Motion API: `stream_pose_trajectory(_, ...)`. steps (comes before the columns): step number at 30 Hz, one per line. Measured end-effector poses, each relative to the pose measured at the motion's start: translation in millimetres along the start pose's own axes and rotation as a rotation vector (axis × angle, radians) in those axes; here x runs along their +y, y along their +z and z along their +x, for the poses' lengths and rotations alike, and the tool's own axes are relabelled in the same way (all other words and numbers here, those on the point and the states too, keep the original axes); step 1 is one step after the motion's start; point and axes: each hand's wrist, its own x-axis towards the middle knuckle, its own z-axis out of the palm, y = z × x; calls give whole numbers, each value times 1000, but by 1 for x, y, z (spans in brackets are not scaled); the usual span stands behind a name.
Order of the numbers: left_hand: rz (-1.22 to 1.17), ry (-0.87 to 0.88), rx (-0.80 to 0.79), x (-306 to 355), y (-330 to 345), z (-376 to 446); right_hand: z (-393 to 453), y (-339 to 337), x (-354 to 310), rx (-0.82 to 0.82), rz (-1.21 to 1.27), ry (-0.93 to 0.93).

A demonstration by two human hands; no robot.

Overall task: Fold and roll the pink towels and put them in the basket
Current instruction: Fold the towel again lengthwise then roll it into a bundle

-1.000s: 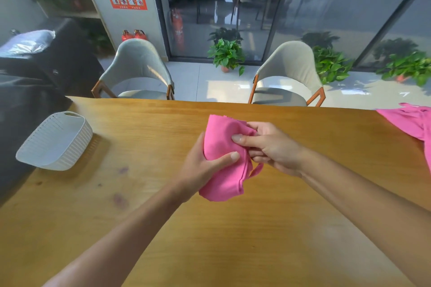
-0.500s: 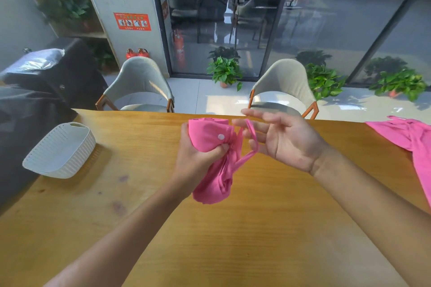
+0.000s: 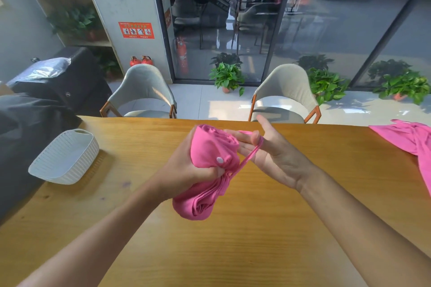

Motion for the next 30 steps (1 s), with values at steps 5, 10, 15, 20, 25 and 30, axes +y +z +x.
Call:
stream_pose_trajectory(5,228,2,-139,17,-3,0,-6,14,-33,-224,-210,-7)
stream_pose_trajectory(10,339,-18,-177,38,-8,7,-10,32,-53,-303,-456,17)
stream_pose_trajectory(15,648,-12,-261,62,-3,13,1,51,-62,-109,-648,-5)
stream_pose_trajectory(20,890,57,-381,68,10,10,11,73,-65,-189,-1042,64)
stream_pose_trajectory(25,660,79,-365,69,11,2,15,86,-66,-218,-1361,95)
stream_pose_trajectory(30,379,-70,-483,73,21,-4,18,91,-77,-269,-1503,233)
